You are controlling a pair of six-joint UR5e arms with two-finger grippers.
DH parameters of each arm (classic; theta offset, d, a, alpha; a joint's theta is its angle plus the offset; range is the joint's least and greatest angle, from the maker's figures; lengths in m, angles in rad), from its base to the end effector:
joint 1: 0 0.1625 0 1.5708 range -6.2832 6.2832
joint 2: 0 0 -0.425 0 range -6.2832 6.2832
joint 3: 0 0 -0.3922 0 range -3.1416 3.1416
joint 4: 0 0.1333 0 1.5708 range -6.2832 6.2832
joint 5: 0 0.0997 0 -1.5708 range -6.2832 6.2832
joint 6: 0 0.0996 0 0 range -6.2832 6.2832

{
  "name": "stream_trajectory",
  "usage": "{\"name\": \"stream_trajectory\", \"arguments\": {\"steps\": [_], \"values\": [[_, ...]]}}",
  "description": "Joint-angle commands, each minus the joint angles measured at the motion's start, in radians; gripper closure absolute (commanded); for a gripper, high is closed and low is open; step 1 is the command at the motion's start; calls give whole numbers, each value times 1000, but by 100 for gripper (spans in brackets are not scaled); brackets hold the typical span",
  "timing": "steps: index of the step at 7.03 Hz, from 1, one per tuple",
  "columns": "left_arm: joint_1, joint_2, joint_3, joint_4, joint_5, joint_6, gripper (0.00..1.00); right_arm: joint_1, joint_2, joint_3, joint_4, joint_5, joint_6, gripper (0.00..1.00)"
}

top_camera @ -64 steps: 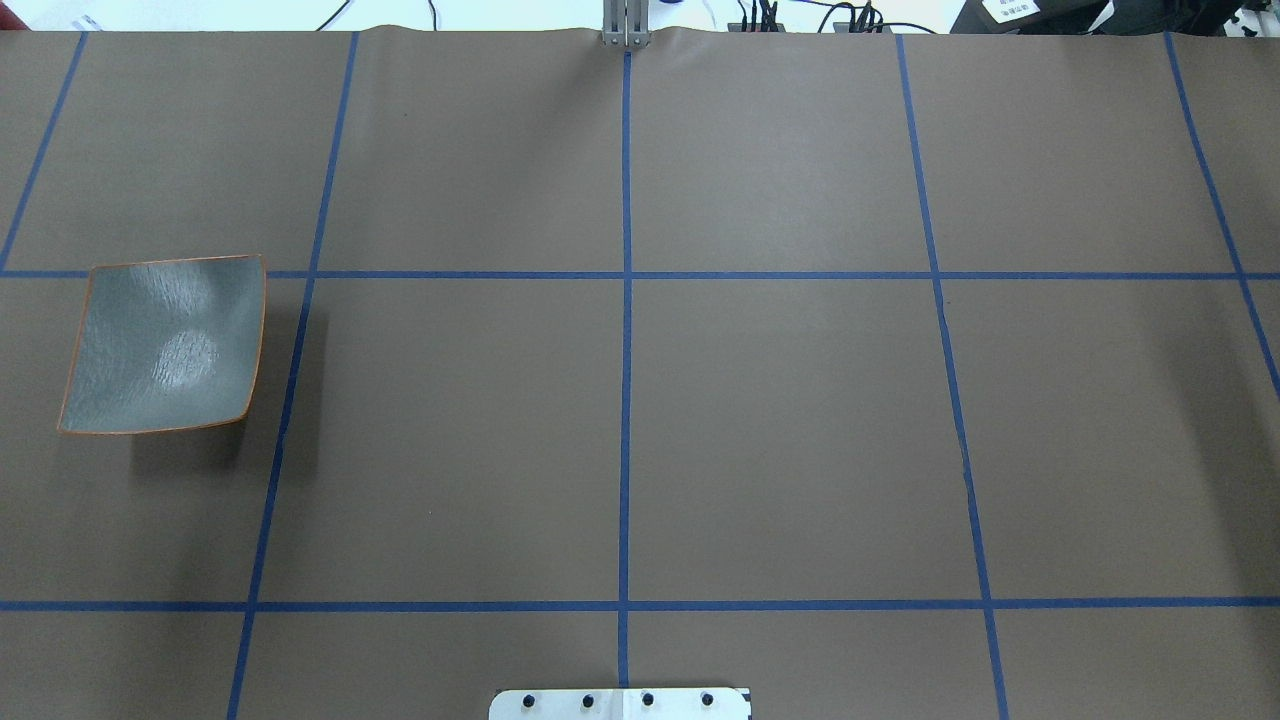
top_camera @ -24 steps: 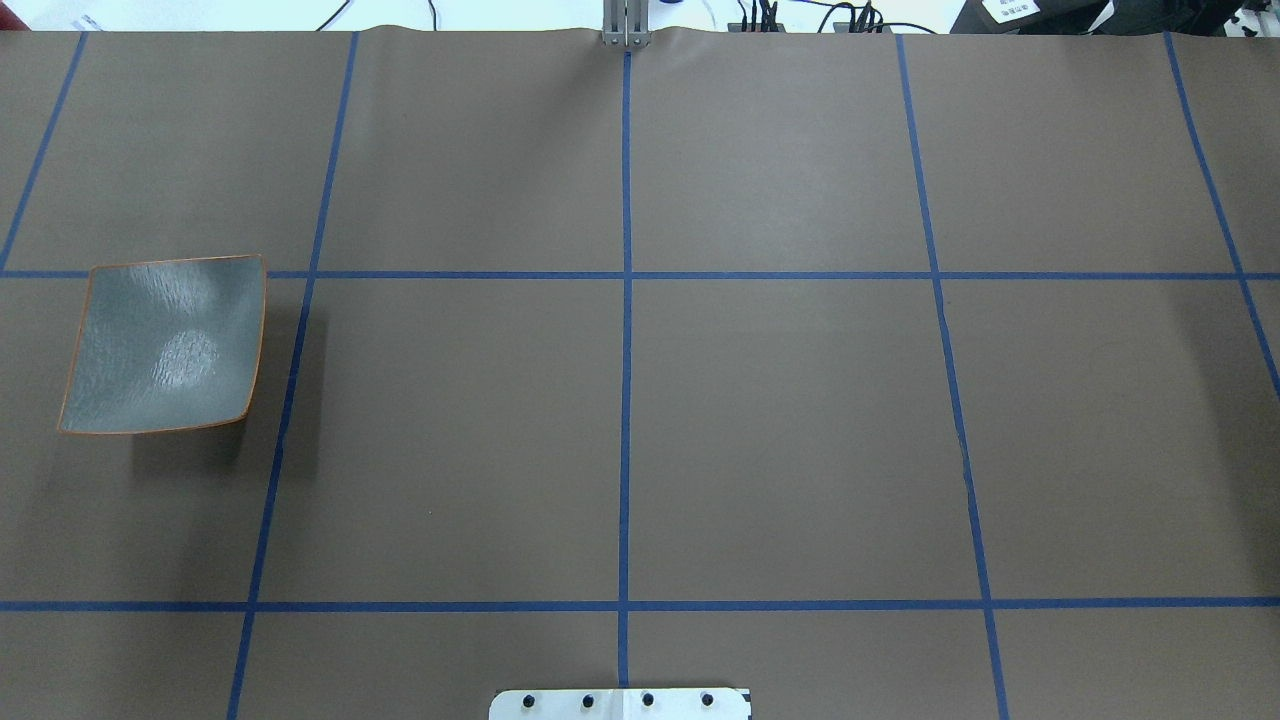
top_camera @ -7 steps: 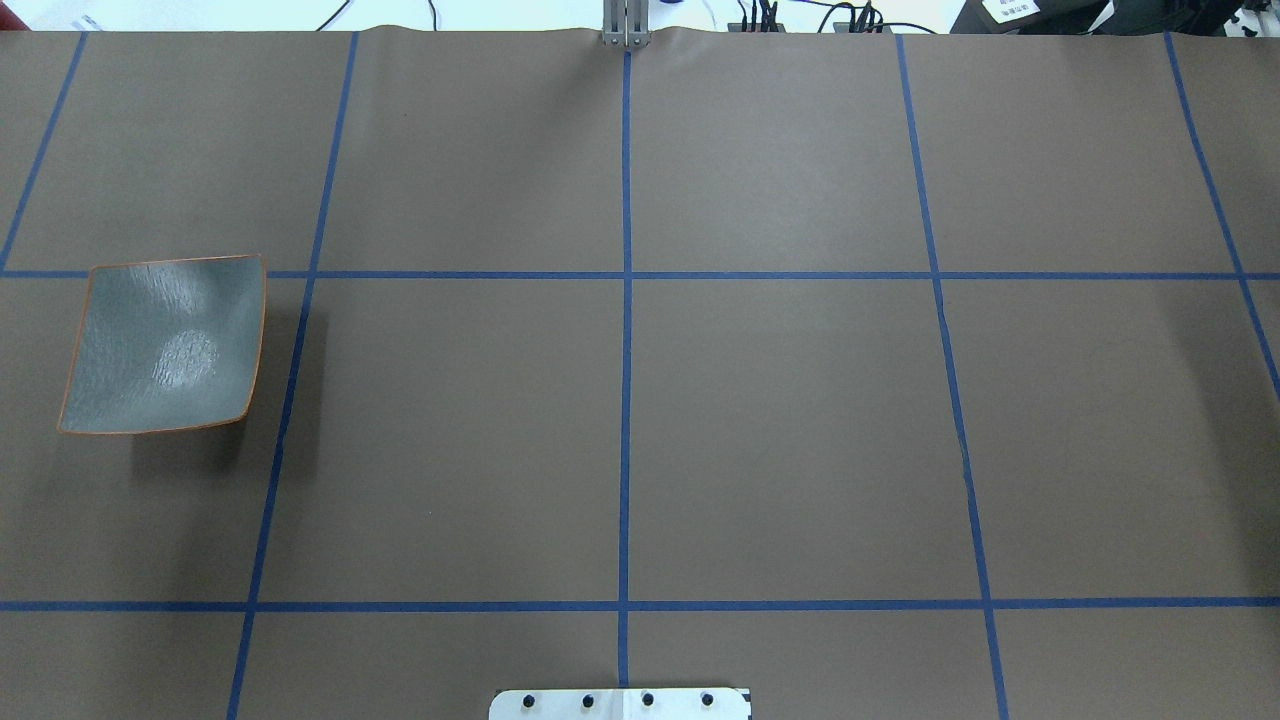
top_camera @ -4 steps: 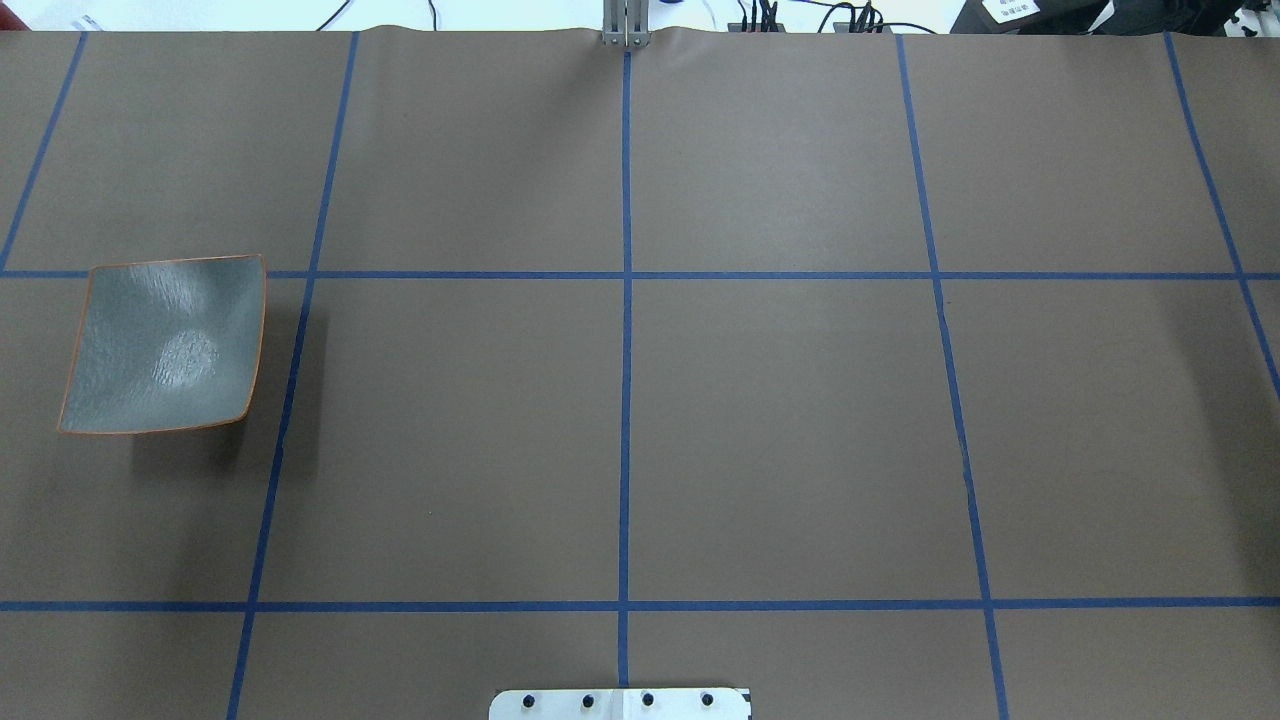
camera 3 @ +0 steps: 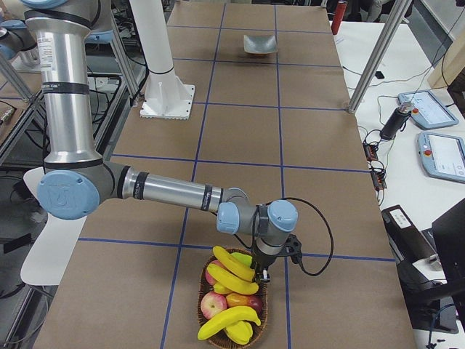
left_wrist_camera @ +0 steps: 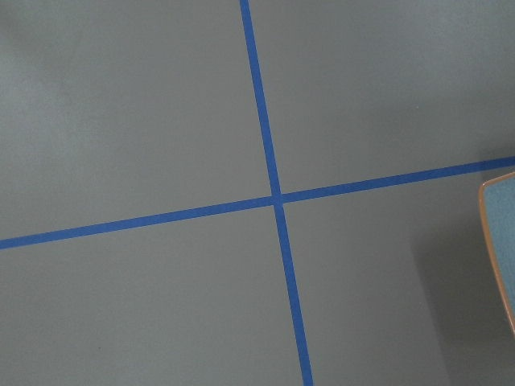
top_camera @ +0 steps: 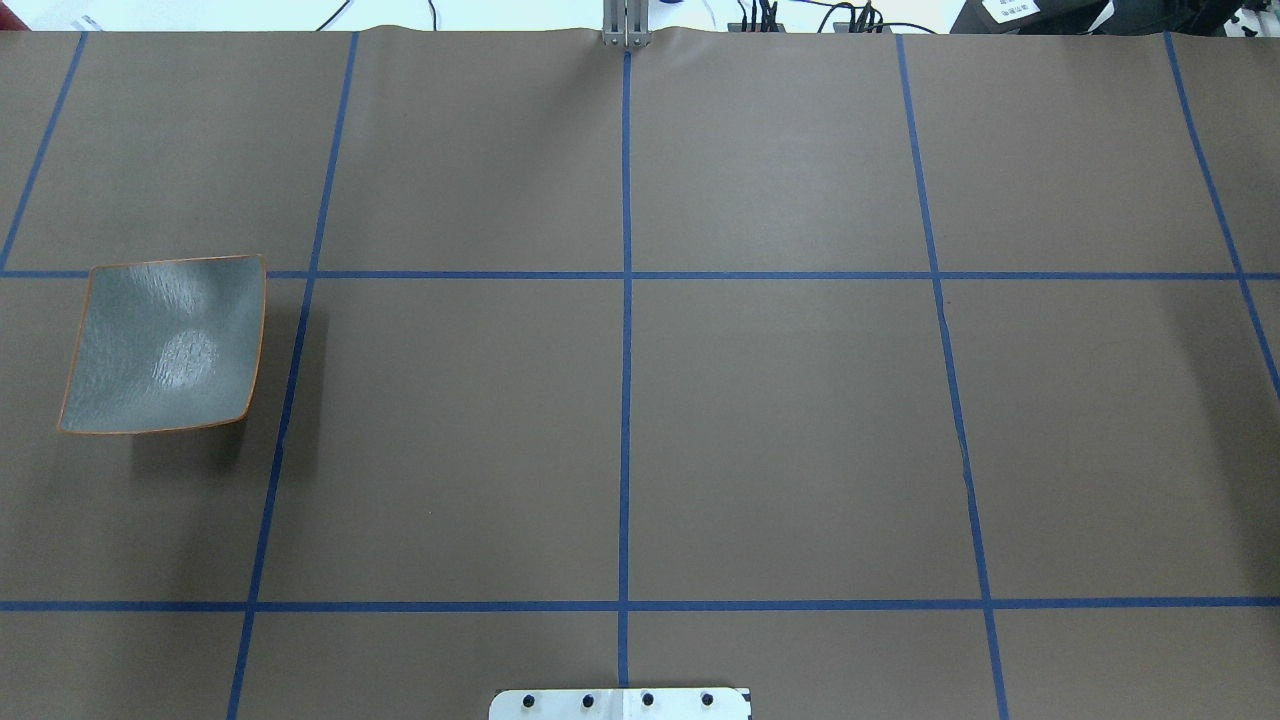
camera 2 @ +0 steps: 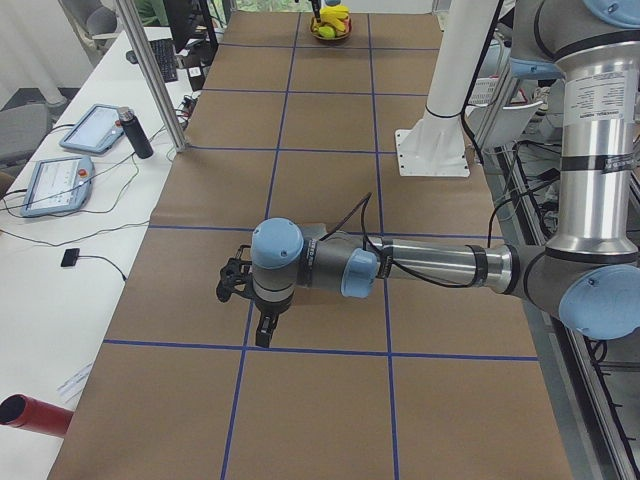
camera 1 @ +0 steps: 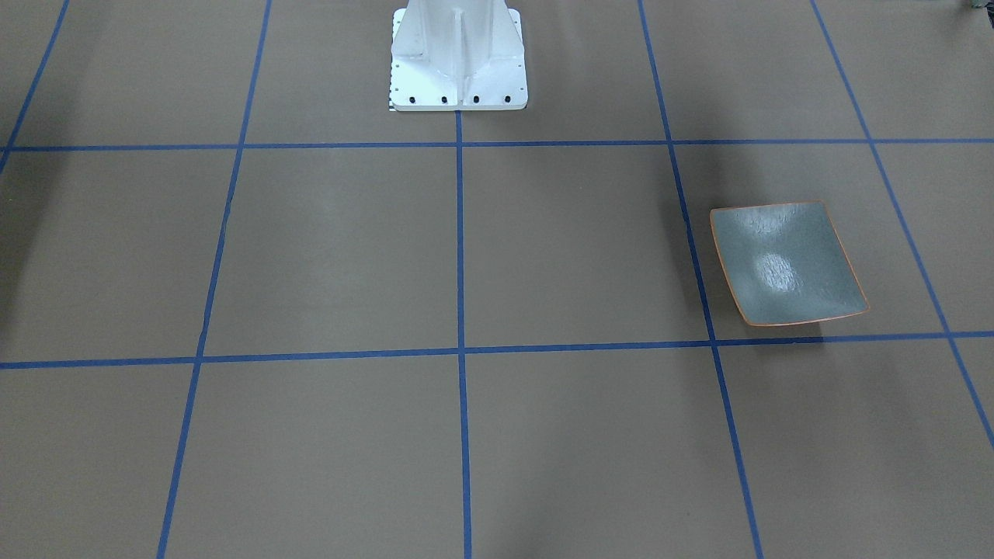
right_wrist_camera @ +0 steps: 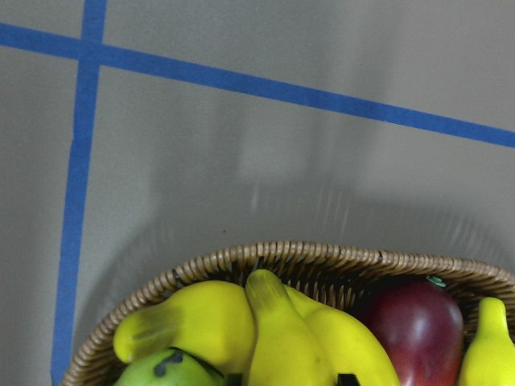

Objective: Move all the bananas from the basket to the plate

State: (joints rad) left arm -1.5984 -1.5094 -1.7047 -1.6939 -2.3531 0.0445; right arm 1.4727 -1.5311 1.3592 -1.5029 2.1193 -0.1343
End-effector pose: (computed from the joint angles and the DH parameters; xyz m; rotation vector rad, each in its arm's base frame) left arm -0.0762 -0.4747 0.6082 0.2135 0.7727 0.0925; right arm 0.0326 -0.4992 0.7491 -0.0916 -0.5507 -0.1978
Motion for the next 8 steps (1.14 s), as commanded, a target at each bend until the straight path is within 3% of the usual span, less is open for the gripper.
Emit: {"name": "stream_trajectory", "arguments": {"steps": [1, 4, 7, 8], "values": [[0, 0, -1, 0, 0, -2, 0, 40, -15, 44, -8, 1, -7, 96], [0, -1, -3, 2, -2, -6, 0, 90, -35, 176, -52, 22, -2, 100], [0, -20, 5, 3, -2, -8, 0, 90, 21, 186, -63, 225, 22, 100], [0, -38, 5, 7, -2, -24, 0, 90, 44, 189, -59, 329, 86, 100]]}}
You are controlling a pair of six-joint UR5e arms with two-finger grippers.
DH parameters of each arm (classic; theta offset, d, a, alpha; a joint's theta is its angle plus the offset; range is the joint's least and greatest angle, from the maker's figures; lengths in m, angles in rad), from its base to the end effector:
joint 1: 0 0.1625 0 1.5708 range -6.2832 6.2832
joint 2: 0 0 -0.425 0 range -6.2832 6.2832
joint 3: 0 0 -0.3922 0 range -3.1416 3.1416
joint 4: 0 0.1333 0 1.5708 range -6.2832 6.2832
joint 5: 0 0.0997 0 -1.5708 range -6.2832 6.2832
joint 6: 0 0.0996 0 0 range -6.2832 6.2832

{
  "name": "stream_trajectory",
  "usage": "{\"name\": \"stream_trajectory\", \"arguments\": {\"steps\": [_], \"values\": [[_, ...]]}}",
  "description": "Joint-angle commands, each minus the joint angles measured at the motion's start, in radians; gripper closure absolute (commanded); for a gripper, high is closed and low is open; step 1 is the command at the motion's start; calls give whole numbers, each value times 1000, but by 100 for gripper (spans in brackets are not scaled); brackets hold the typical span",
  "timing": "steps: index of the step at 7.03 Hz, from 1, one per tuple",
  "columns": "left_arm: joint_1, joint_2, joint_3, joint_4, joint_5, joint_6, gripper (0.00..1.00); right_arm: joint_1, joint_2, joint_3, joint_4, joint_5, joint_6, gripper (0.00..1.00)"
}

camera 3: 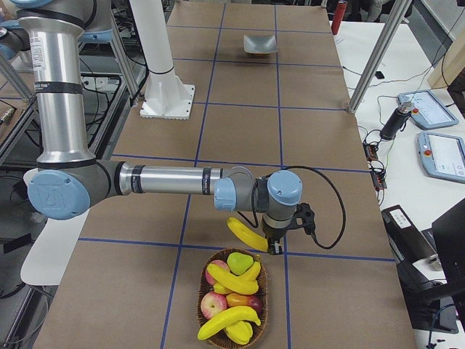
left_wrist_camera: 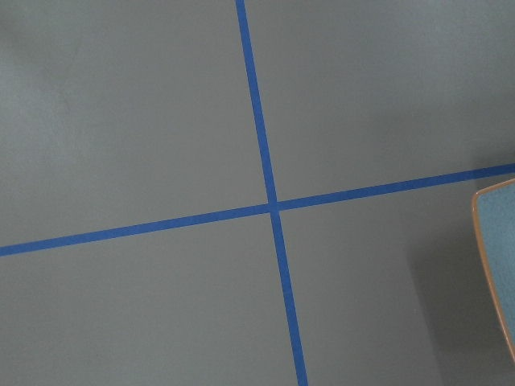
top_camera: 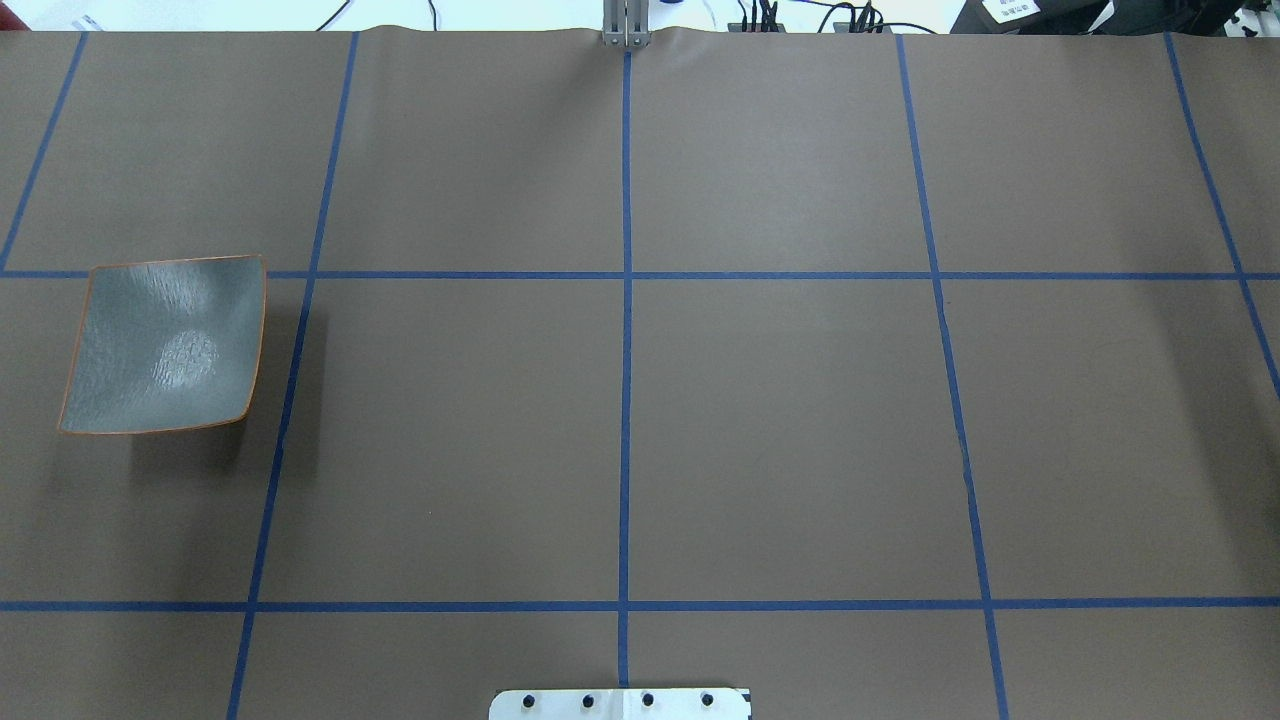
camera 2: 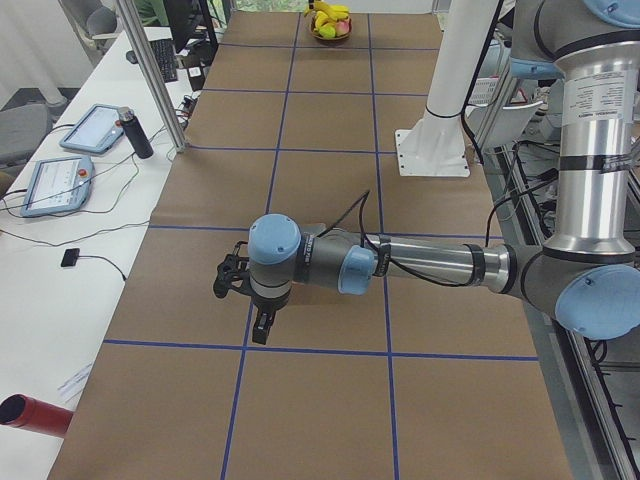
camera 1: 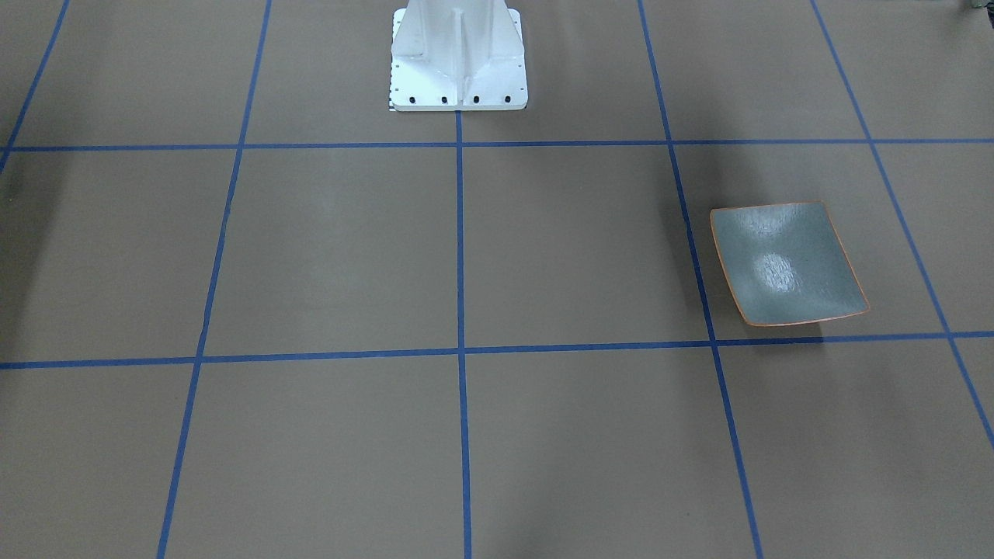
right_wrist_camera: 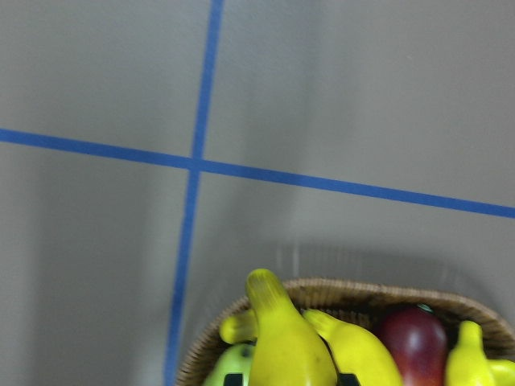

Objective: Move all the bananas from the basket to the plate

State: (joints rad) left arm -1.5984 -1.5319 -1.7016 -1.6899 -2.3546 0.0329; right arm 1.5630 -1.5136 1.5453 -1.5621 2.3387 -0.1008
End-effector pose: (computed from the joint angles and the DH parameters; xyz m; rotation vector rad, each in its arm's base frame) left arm -0.0764 -0.4844 0.5993 0.2236 0.7744 0.0877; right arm 0.0601 -0.5193 0.6419 0.0741 -0.7656 -0.1187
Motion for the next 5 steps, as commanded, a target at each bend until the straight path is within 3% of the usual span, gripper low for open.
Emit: {"name": "stream_trajectory", "arguments": {"steps": [1, 2, 5], "values": [[8, -42, -1, -2, -46, -95, 0, -14, 59, 12, 8, 175, 173, 100], [55, -97, 10, -2, -139, -222, 0, -74, 85, 60, 8, 183, 281, 100], [156, -304, 10, -2, -253, -550, 0, -281, 243, 134, 11, 176, 647, 100]]}}
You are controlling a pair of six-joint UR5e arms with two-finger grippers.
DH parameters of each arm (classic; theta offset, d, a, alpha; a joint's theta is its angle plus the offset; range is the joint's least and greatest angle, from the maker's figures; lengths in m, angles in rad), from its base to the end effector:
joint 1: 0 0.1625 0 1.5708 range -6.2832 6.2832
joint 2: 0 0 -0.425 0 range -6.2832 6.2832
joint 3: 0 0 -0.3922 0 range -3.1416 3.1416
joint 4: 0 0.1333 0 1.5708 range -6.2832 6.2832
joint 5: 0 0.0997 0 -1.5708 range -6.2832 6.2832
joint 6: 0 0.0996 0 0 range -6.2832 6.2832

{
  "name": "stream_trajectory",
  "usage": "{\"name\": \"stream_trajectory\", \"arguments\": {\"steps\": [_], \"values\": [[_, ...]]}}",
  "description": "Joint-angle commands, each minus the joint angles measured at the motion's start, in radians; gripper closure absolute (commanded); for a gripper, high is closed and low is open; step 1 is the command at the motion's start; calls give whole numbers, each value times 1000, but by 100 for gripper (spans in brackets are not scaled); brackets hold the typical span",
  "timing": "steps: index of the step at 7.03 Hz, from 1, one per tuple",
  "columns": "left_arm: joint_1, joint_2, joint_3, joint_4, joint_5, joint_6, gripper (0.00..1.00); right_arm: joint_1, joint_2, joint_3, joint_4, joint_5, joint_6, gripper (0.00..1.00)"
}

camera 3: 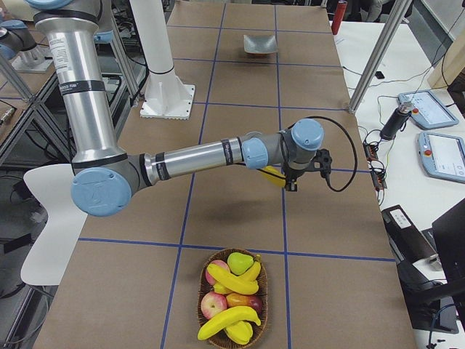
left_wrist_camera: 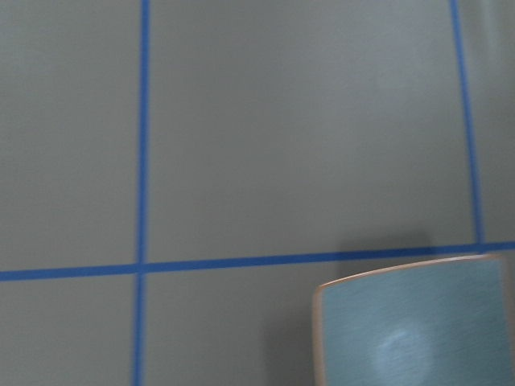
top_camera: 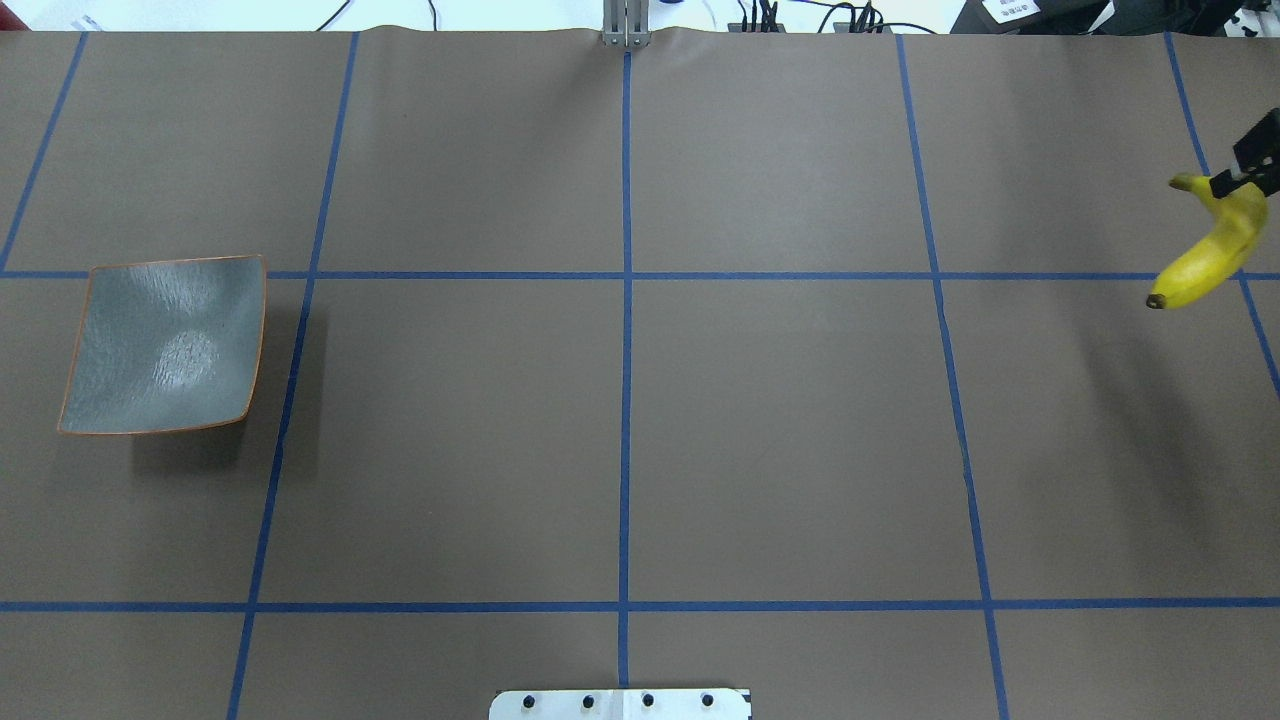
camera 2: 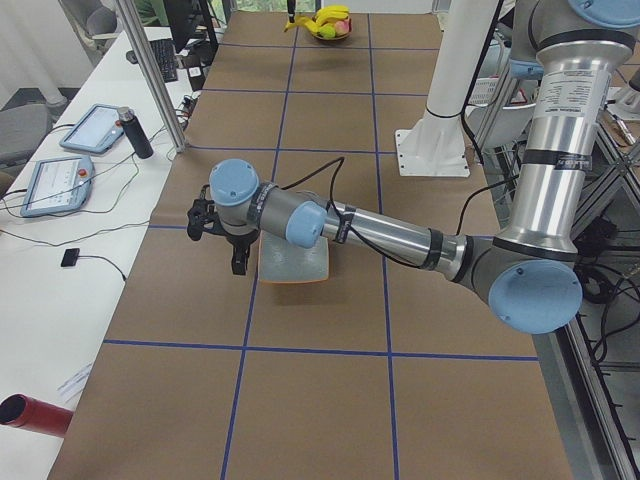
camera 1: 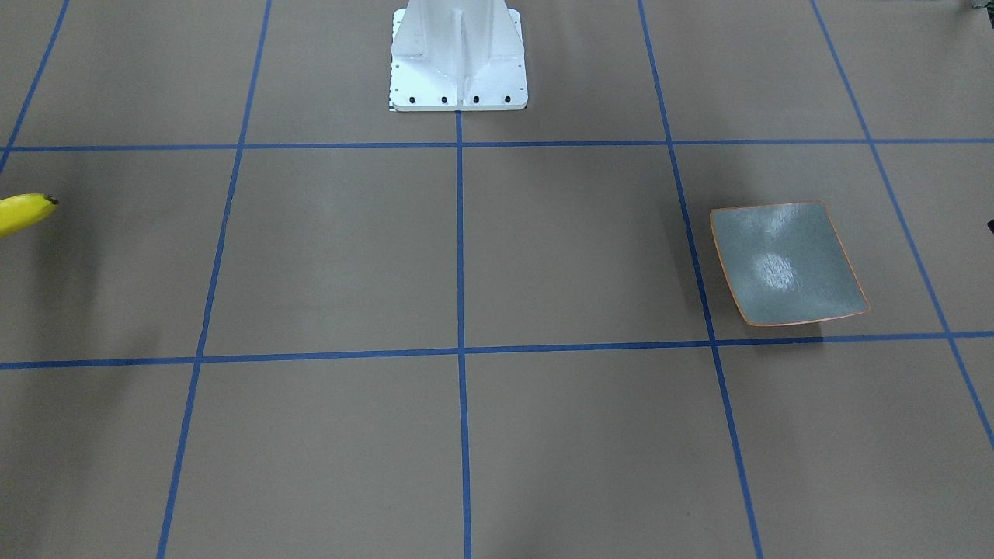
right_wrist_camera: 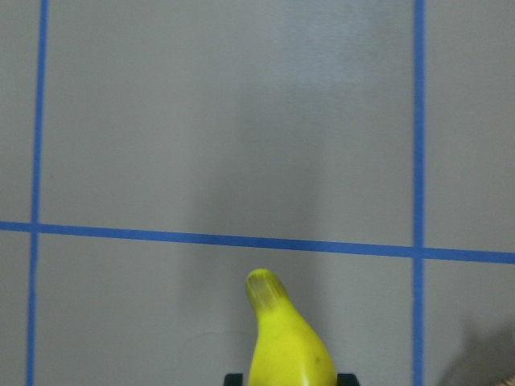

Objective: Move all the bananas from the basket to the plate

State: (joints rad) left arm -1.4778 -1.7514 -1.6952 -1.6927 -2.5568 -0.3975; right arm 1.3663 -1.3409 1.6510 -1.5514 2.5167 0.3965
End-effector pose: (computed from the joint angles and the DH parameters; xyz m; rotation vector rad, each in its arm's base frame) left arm 0.0023 -0.5662 0.4716 0.1439 1.0346 -0.0659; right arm -0.0671 -0.5820 0.4795 0.0134 -0.9841 0.0204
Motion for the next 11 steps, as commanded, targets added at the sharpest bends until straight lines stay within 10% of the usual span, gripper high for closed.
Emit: {"name": "stream_trajectory", "arguments": {"steps": [1, 5, 8, 11], "values": [[97, -135, -3, 1, -49, -170, 0, -161, 151, 23, 2, -16, 279, 100], [209, -206, 17, -189, 13, -242, 0, -332, 287, 26, 130, -126, 629, 100], [321, -207, -3, -590, 125, -965, 0, -444, 289, 87, 249, -205, 847, 100], [459, -236, -47, -667, 125, -1269, 0, -535, 289, 180, 251, -239, 935, 100]]}}
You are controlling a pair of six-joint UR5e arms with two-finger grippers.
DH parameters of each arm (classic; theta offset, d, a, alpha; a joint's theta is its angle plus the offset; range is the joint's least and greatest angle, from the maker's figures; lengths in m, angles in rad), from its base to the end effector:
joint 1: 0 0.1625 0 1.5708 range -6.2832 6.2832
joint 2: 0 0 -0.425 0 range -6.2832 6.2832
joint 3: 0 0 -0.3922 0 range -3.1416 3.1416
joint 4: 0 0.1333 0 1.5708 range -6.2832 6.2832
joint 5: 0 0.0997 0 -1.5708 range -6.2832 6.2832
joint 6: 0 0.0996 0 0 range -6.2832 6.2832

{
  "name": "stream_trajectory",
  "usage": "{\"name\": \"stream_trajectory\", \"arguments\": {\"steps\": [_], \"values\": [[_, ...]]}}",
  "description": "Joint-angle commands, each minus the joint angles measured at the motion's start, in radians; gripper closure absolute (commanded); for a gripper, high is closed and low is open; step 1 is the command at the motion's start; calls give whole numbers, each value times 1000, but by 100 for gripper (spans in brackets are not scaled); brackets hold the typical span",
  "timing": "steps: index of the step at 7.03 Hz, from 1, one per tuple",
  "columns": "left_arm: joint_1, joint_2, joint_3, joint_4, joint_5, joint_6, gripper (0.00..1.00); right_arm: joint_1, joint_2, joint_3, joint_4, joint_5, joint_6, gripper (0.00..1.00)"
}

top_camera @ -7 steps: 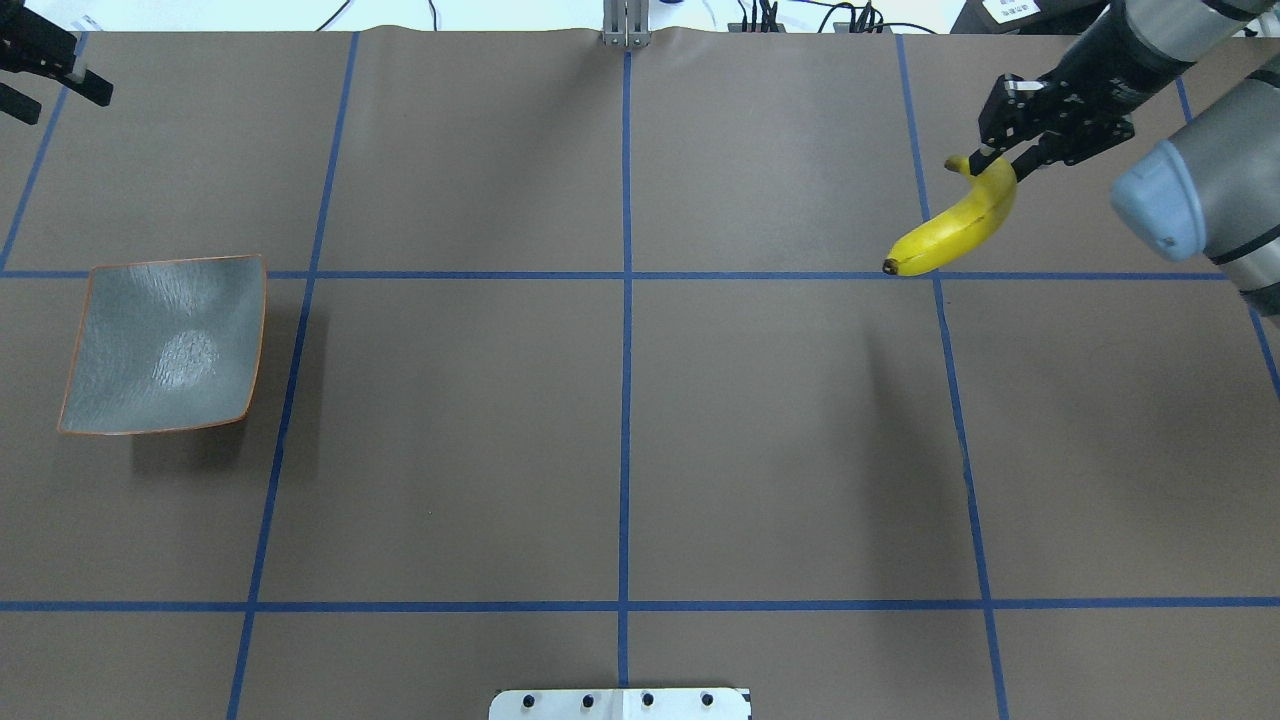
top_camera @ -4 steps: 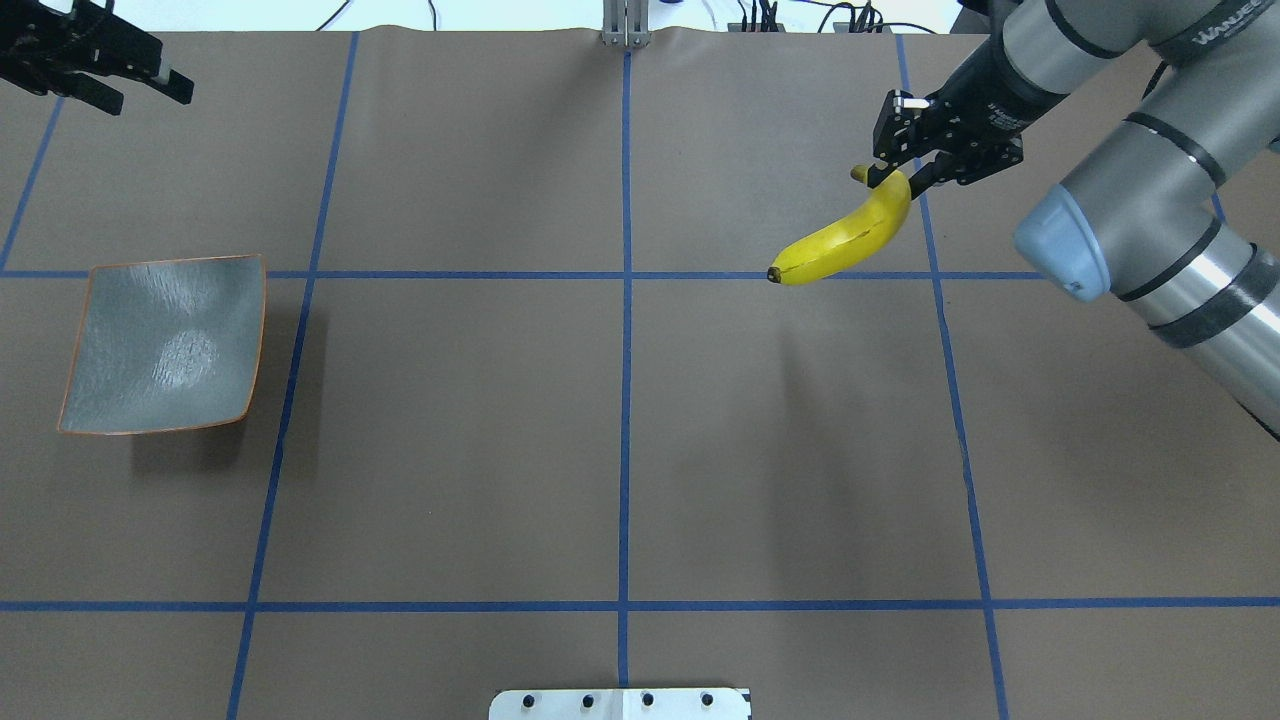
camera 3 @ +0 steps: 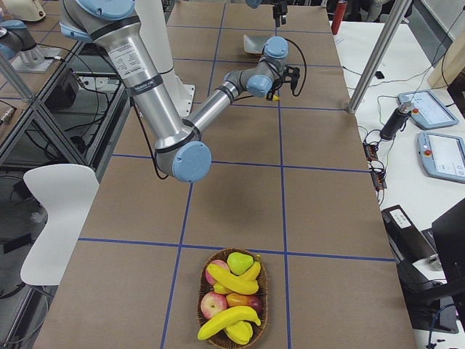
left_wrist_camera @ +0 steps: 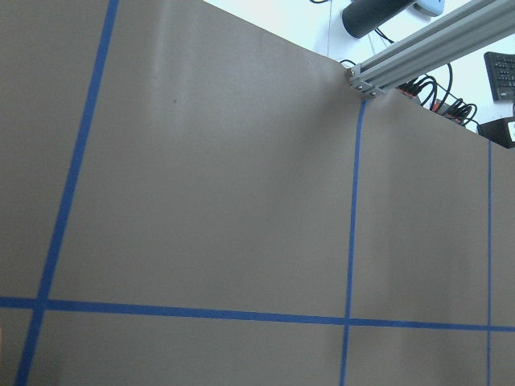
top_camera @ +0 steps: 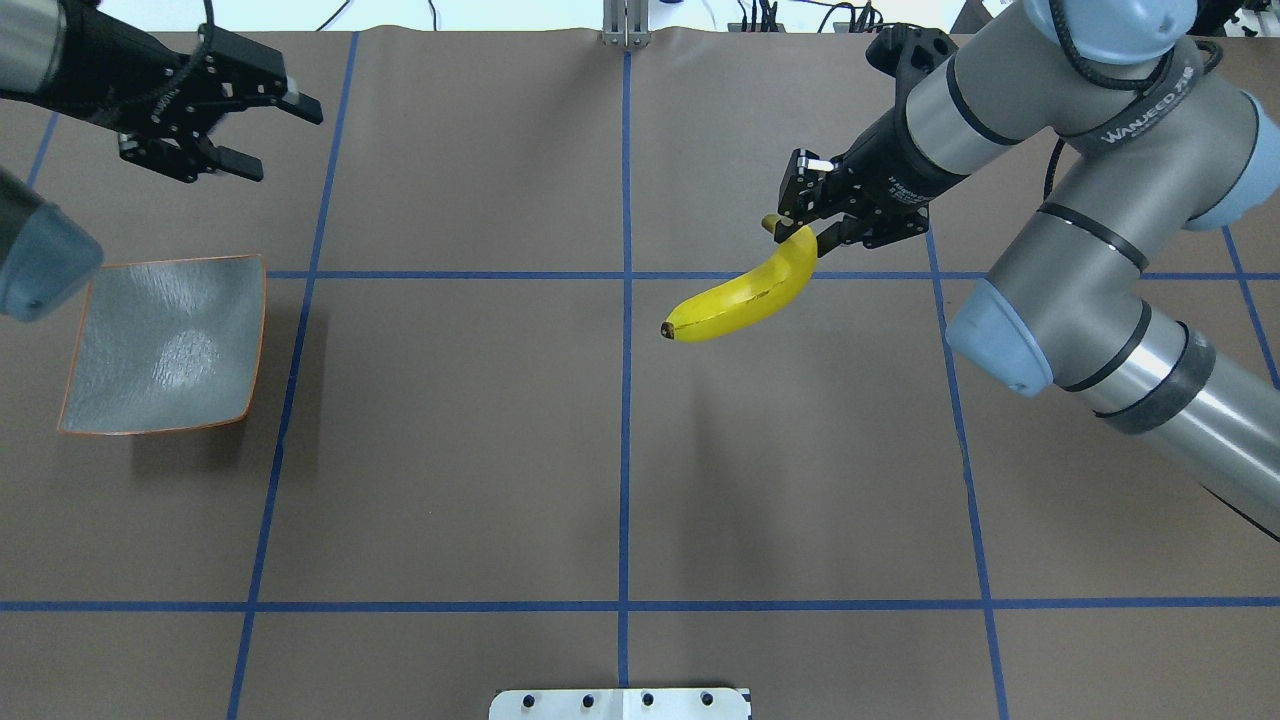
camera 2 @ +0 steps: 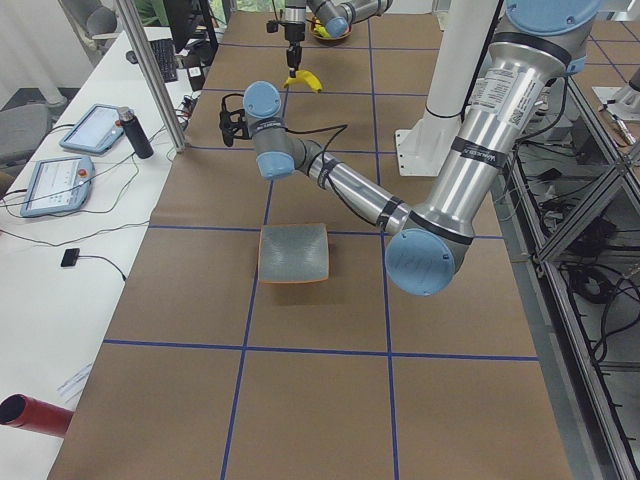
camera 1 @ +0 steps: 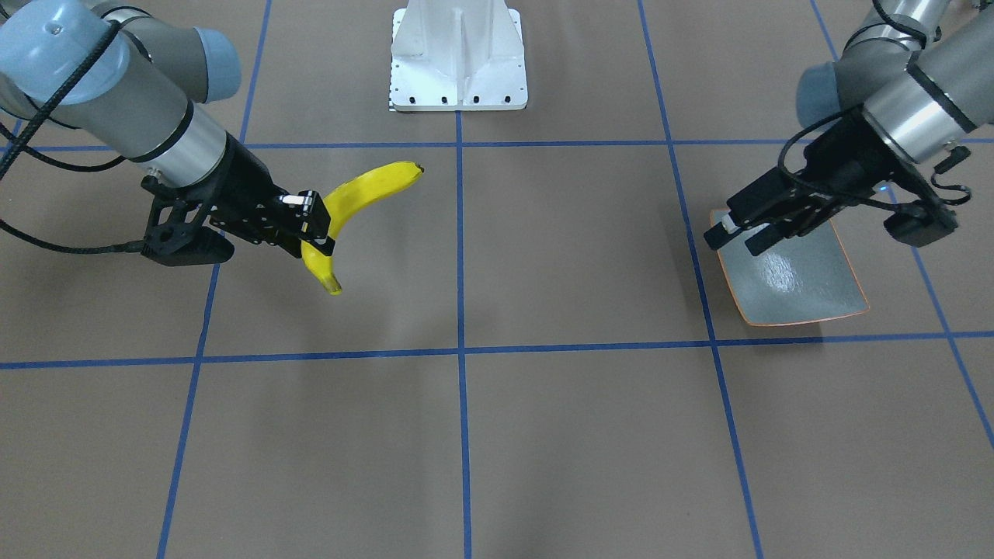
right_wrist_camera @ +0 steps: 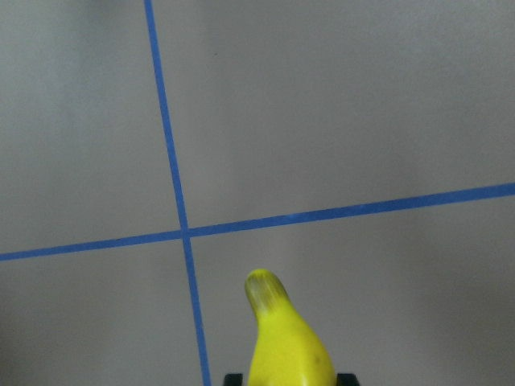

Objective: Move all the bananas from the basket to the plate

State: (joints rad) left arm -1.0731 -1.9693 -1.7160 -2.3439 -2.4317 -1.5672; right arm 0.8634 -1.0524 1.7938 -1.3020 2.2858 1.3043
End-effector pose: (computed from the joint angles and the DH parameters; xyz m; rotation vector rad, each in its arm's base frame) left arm 0.2302 -0.5446 0.2711 0.0038 1.4138 -0.3207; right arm -0.3490 -0.5128 0.2223 -0.0338 -1.1587 0.1678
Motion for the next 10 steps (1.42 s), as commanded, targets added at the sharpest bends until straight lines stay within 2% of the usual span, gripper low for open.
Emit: {"name": "stream_trajectory", "arguments": {"steps": [1, 3, 6, 8, 10], "values": [[134, -70, -25, -11, 2, -140, 0, -50, -1, 59, 9, -9, 26, 100], [214, -127, -39, -15, 0, -235, 0, -79, -3, 56, 122, -9, 27, 100], [295, -146, -68, -17, 0, -235, 0, -95, -9, 55, 231, -8, 29, 100], [332, -169, -95, -17, 2, -261, 0, -95, -14, 55, 250, -9, 27, 100], [358, -197, -100, -20, 3, -260, 0, -93, -23, 50, 341, -9, 30, 100]]}}
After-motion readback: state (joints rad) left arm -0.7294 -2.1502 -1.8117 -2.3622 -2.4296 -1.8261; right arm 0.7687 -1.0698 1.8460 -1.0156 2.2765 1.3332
